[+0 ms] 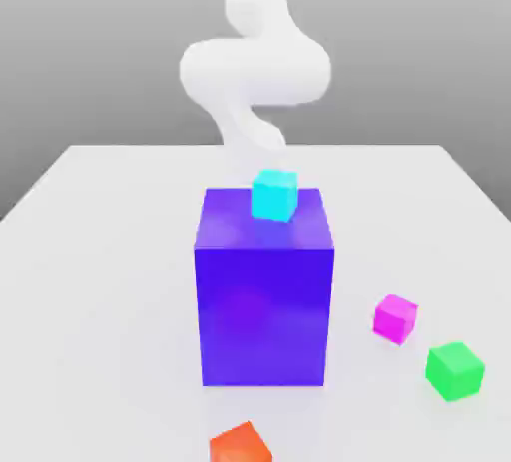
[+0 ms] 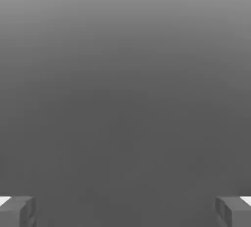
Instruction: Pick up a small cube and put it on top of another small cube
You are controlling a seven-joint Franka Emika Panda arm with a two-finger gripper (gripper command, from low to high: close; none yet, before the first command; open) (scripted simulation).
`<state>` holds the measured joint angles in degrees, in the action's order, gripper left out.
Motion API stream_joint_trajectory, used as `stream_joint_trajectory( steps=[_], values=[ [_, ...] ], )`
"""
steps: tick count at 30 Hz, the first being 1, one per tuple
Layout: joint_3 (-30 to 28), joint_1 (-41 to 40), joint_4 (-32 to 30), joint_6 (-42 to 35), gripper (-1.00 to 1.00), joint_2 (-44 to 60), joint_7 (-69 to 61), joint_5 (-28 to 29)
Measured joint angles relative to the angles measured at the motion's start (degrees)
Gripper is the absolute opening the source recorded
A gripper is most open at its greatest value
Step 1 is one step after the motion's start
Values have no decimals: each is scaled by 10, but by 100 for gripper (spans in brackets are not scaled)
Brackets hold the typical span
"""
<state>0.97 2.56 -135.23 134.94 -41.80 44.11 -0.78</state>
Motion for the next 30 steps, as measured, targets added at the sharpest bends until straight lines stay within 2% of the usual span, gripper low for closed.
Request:
stream_joint_trajectory(
  steps=[13, 18, 21, 24, 26, 27, 30],
  values=[
    [83, 153, -206, 196, 0, 259, -100, -35],
    [134, 209, -295, 288, 0, 385, -116, -12],
    [117, 221, -301, 340, 0, 452, -77, 52],
    [56, 270, -290, 390, 0, 515, -36, 108],
    [17, 307, -283, 423, 0, 556, -25, 122],
    [5, 318, -280, 434, -100, 570, -23, 124],
    [5, 318, -280, 434, -100, 570, -22, 124]
  ],
)
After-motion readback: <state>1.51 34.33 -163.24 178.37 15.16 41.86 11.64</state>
